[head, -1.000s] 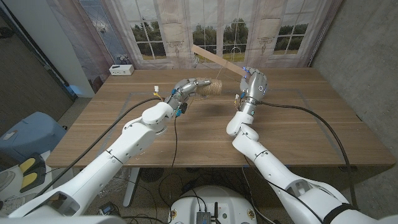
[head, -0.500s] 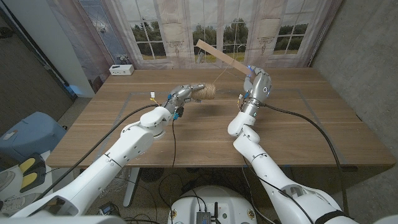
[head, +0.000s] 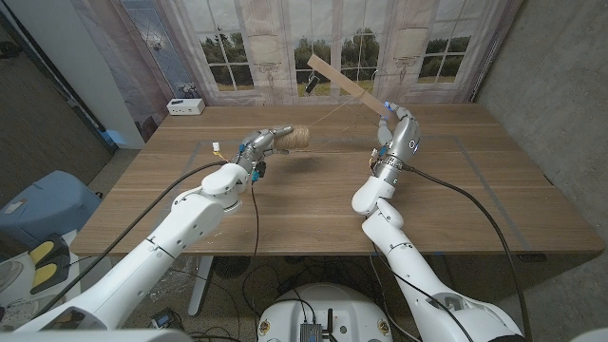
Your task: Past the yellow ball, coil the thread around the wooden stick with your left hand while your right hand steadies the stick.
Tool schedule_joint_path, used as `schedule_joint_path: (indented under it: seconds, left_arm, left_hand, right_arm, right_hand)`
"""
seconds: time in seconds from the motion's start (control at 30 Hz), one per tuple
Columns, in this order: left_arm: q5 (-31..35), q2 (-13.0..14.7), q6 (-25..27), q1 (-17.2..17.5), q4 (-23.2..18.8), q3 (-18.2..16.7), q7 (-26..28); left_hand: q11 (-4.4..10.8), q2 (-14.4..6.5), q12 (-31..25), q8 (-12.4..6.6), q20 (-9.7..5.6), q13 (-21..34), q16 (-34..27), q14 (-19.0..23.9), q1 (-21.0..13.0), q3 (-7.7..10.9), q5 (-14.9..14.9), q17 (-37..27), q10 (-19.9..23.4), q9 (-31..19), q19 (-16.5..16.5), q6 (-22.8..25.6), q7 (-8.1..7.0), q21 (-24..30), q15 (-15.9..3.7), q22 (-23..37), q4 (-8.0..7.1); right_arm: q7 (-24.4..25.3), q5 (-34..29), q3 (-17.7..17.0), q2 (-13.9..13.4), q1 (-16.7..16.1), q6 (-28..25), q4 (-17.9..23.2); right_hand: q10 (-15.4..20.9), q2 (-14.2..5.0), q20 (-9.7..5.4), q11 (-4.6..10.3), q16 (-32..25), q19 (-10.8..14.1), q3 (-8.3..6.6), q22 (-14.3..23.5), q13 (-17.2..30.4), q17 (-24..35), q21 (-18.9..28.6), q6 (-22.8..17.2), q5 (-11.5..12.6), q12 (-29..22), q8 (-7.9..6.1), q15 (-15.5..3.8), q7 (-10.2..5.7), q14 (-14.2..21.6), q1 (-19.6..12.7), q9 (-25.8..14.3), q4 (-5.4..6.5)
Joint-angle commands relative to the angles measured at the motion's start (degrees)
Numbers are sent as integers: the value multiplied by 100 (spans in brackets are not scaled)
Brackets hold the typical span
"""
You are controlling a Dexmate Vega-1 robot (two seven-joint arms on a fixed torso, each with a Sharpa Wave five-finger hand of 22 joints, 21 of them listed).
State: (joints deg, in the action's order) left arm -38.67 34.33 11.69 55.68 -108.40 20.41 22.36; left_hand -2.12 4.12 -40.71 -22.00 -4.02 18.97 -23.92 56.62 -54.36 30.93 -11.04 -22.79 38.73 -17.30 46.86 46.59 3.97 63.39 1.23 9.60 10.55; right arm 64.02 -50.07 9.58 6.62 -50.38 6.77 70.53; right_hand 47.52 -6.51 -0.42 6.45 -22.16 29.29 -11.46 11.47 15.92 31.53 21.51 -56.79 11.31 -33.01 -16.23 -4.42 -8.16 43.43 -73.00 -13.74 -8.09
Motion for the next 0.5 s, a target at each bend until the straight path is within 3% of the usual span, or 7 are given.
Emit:
schedule_joint_path:
  seconds: [0.03,0.23,0.5]
  left_arm:
    - [-222,130,188,-116,44,-300,145]
    - [-432,194,347,-282,106,-396,44]
    - [-639,308,467,-437,40,-476,-90]
  left_hand:
    - [778,-1177,-45,-6,-457,928,16,1019,-1102,702,-45,-30,793,-123,137,284,-163,53,-1412,17,-105]
    - [788,-1175,-42,1,-456,930,26,1030,-1097,707,-46,-45,796,-130,141,279,-168,52,-1414,16,-102]
    - [781,-1177,-40,5,-459,938,47,1039,-1087,709,-46,-48,788,-135,145,285,-169,50,-1418,16,-104]
  right_arm:
    - [-2,-519,-126,-158,-259,886,150]
    - [-2,-848,36,-381,-388,1004,270]
    - [-2,-1336,308,-670,-449,730,404]
  right_hand:
    - [682,-236,-37,12,-5,50,-96,-3,678,48,44,-308,37,-735,-28,-873,232,82,-62,-19,37]
    - [678,-238,-65,24,5,77,-105,1,679,75,68,-306,45,-742,-25,-887,211,79,-92,-20,17]
    - [691,-228,-96,13,12,90,-108,7,667,108,95,-342,54,-752,-38,-909,158,95,-141,-21,-14]
